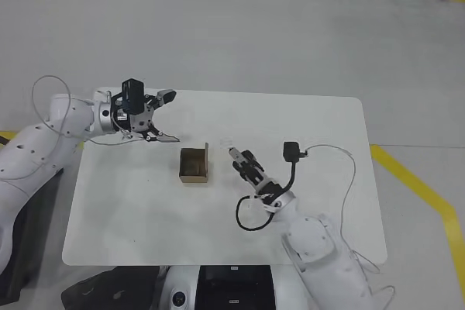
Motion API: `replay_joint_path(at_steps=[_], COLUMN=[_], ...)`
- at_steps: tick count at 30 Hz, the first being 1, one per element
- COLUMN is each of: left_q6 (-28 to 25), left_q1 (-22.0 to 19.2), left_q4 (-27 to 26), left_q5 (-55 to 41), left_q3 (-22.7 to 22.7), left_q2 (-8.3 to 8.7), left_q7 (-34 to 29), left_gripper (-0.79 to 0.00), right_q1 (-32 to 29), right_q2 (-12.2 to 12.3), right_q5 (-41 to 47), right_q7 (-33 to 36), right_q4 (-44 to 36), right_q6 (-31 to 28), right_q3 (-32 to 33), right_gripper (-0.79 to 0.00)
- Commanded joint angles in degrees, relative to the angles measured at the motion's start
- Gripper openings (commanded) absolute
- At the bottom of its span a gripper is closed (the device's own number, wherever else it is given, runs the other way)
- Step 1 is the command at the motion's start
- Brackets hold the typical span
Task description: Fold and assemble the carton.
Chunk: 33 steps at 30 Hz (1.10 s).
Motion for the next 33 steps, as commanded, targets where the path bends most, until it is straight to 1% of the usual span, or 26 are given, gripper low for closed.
replay_joint_path(at_steps=[1,4,7,8,10,12,16,18,20,21,22,23,25,26,27,30,33], left_q6=[0.4,0.7,1.2,1.3,1.4,1.5,1.7,1.7,1.6,1.6,1.6,1.6,1.5,1.4,1.3,1.0,0.9], left_q1=[0.6,1.7,3.4,3.9,4.7,5.5,6.6,6.9,7.3,7.4,7.6,7.7,7.9,8.0,8.0,8.1,8.2], left_q4=[-0.2,-0.5,-1.0,-1.4,-1.9,-2.5,-3.5,-3.8,-4.3,-4.4,-4.7,-4.8,-5.1,-5.2,-5.2,-5.4,-5.8], left_q5=[0.7,0.8,0.1,-0.3,-0.7,-1.0,-1.2,-1.4,-1.7,-1.7,-1.8,-1.8,-1.9,-1.9,-1.9,-2.1,-2.1], left_q3=[-0.6,-1.3,-1.9,-2.0,-2.3,-2.5,-2.8,-3.0,-3.2,-3.2,-3.3,-3.4,-3.5,-3.6,-3.6,-3.9,-4.2], left_q2=[0.83,2.00,3.40,3.76,4.38,4.87,5.57,5.77,5.97,6.03,6.12,6.19,6.28,6.33,6.35,6.42,6.46], left_q7=[0.4,0.7,1.2,1.3,1.4,1.5,1.7,1.7,1.6,1.6,1.6,1.6,1.5,1.4,1.3,1.0,0.9], left_gripper=[0.000,0.000,0.000,0.000,0.000,0.000,0.000,0.000,0.000,0.000,0.000,0.000,0.000,0.000,0.000,0.000,0.000], right_q1=[1.2,3.2,5.2,5.7,6.7,7.7,9.9,10.9,11.9,12.2,12.6,12.8,13.2,13.2,13.3,13.3,12.6], right_q2=[-0.2,-0.4,-0.8,-1.0,-1.3,-1.6,-2.4,-2.7,-3.3,-3.5,-3.8,-4.0,-4.3,-4.4,-4.5,-4.7,-4.7], right_q5=[-1.2,-3.3,-6.7,-7.7,-9.5,-11.3,-15.5,-17.3,-19.3,-19.4,-19.6,-19.6,-20.1,-20.3,-20.3,-20.2,-18.8], right_q7=[1.2,2.8,4.0,4.2,4.0,4.0,3.1,2.0,0.3,0.0,-0.5,-0.6,-0.9,-0.9,-0.8,0.0,-0.2], right_q4=[-0.1,-0.3,0.0,0.3,0.9,1.6,3.5,4.6,5.9,6.2,6.8,7.2,8.0,8.2,8.3,8.4,7.5], right_q6=[3.8,8.1,11.9,12.9,14.6,16.0,19.8,21.6,24.0,24.5,25.2,25.6,26.5,26.9,27.1,27.3,26.1], right_q3=[-1.4,-3.6,-7.1,-8.2,-10.1,-11.9,-15.4,-16.4,-17.8,-18.0,-18.4,-18.6,-18.9,-19.0,-19.1,-18.9,-17.6], right_gripper=[-0.268,-0.252,-0.243,-0.231,-0.166,-0.151,-0.157,-0.179,-0.311,-0.400,-0.425,-0.477,-0.622,-0.727,-0.785,-0.785,-0.785])
